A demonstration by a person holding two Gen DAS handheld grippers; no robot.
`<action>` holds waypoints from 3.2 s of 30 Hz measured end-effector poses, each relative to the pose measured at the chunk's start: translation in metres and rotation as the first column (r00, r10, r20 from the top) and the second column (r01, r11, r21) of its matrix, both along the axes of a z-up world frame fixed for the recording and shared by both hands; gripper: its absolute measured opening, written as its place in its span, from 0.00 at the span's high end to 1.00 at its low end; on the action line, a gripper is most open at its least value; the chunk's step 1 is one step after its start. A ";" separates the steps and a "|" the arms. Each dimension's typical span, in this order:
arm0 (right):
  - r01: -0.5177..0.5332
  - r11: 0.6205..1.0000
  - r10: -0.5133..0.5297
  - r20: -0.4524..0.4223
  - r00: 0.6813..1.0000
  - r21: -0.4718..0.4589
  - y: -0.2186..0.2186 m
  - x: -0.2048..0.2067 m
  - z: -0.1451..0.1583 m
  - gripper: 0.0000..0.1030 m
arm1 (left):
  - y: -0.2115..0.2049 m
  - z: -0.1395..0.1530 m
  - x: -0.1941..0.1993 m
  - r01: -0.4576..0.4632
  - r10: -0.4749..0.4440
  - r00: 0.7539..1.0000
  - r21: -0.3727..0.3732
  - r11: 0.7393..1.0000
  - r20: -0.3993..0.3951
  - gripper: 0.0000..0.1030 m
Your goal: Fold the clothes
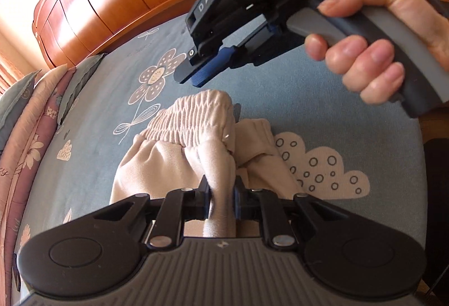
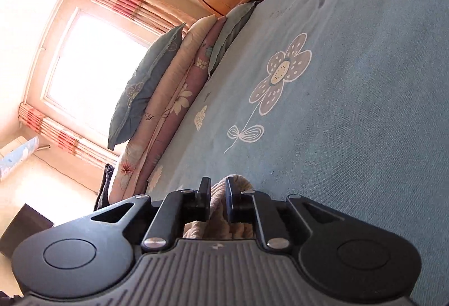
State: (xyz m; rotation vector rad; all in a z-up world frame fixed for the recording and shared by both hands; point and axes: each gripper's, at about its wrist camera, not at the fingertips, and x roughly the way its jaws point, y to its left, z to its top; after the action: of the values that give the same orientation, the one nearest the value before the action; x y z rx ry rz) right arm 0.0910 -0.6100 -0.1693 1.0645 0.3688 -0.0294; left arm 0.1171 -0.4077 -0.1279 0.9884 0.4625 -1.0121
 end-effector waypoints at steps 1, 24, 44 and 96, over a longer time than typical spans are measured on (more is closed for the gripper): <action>0.002 1.000 -0.002 0.002 1.000 0.008 0.003 -0.009 0.000 0.78 | 0.000 -0.003 -0.002 0.003 -0.003 1.000 0.004 1.000 -0.001 0.86; -0.246 0.942 0.237 -0.066 0.969 -0.227 0.165 -0.031 0.049 0.32 | 0.226 0.019 0.000 -0.569 0.549 0.821 -0.128 0.813 -0.159 0.39; -0.476 0.018 0.489 -0.408 0.771 -0.879 0.429 0.054 0.064 0.44 | 0.463 -0.015 0.076 -0.981 0.309 0.187 -0.194 0.009 -0.933 0.27; -0.423 0.288 0.492 -0.246 0.835 -0.859 0.365 0.014 0.115 0.88 | 0.415 0.008 0.176 -0.935 0.278 0.314 -0.346 -0.074 -0.908 0.99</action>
State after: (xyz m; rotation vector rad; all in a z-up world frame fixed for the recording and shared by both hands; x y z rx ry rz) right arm 0.1048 -0.2451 -0.0545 -0.1790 0.5056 0.3149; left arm 0.2930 0.0078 -0.1195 -0.7731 0.6955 -0.3439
